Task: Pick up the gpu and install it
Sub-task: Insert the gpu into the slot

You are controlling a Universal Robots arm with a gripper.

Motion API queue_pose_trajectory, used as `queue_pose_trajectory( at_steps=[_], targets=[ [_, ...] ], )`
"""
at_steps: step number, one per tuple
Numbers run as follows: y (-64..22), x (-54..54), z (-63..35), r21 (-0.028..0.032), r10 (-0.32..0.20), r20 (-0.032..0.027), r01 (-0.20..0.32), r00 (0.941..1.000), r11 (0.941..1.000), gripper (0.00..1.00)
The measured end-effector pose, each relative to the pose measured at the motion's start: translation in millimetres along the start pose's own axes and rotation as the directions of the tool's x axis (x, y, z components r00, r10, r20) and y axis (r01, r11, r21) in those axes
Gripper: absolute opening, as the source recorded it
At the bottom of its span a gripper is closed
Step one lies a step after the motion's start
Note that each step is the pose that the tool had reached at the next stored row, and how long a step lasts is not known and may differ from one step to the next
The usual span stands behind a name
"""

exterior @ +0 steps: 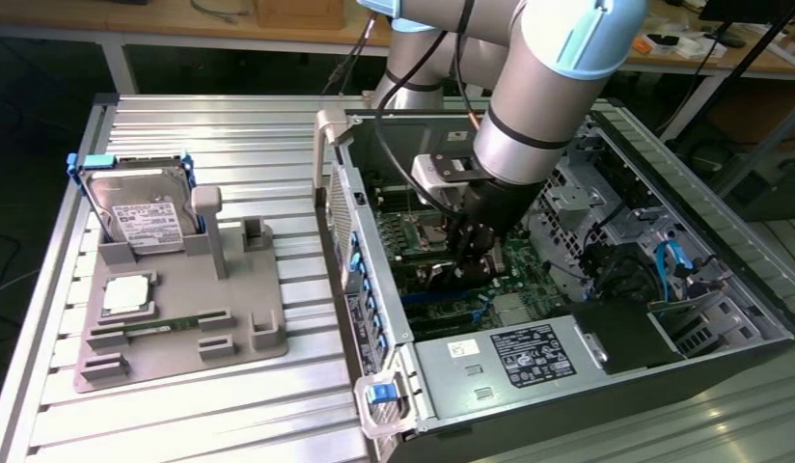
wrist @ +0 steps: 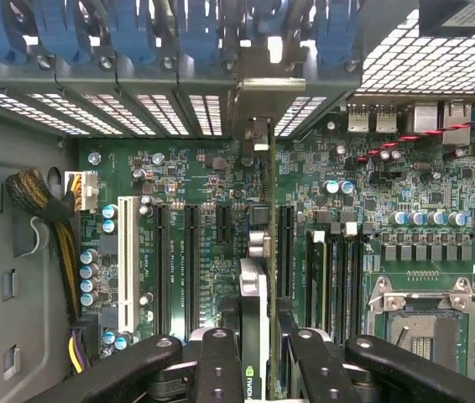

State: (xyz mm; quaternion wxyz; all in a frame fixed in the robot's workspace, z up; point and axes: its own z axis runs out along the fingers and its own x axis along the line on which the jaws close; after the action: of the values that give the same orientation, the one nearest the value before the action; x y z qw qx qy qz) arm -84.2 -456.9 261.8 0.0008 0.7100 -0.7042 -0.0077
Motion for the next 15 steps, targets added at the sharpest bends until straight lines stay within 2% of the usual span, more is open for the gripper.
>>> queue_pose_trajectory(
  at_steps=[15],
  targets=[
    [7.8,0.0,1.7,0.0168,0.0,-0.0001,0.0,1.0,0.9999,0.27]
  ],
)
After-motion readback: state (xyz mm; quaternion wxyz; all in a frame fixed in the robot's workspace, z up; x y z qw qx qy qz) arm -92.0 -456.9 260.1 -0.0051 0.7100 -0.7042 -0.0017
